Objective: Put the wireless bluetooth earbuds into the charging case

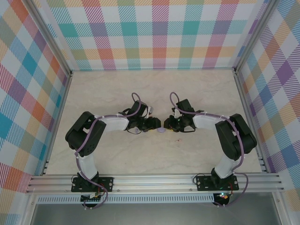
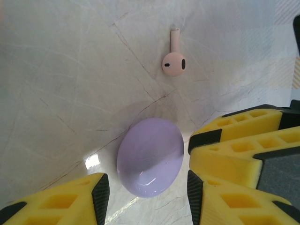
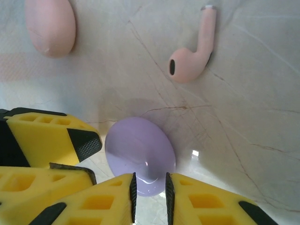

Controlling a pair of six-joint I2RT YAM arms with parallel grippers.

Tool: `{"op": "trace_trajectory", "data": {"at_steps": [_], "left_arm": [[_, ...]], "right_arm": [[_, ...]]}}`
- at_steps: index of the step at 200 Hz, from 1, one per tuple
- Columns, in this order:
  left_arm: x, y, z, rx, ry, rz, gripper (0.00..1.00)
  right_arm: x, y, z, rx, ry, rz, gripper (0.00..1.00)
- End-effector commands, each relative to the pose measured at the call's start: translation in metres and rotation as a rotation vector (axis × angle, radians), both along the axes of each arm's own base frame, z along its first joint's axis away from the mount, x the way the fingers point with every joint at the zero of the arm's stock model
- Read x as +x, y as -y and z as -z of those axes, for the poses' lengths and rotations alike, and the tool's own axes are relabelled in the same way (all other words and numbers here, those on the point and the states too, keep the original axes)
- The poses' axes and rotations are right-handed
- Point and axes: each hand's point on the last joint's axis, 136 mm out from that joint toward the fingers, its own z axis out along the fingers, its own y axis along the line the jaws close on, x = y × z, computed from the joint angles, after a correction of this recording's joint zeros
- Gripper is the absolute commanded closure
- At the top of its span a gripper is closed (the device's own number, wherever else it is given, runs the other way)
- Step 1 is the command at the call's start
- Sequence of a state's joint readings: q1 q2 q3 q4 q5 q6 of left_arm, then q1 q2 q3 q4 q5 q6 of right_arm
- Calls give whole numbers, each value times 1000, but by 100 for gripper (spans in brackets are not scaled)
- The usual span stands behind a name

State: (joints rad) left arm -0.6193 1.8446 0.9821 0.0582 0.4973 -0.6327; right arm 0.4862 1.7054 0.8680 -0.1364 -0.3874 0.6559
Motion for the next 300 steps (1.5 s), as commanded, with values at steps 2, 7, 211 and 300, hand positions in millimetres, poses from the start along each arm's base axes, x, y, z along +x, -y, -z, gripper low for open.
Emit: {"op": "trace_trajectory", "data": {"at_steps": [2, 7, 211, 300], "left_arm": [[-5, -4, 12, 12, -38, 5, 51], [-5, -3, 12, 9, -40, 7, 51], [-6, 19, 16, -109, -114, -16, 63], [1, 24, 12, -174, -121, -76, 66]], "right_arm": [[2, -5, 0, 27, -12, 4, 73], [2, -4, 1, 26, -14, 6, 73], [-2, -3, 15, 30, -52, 32, 76], [-2, -4, 14, 46, -55, 36, 76]]}}
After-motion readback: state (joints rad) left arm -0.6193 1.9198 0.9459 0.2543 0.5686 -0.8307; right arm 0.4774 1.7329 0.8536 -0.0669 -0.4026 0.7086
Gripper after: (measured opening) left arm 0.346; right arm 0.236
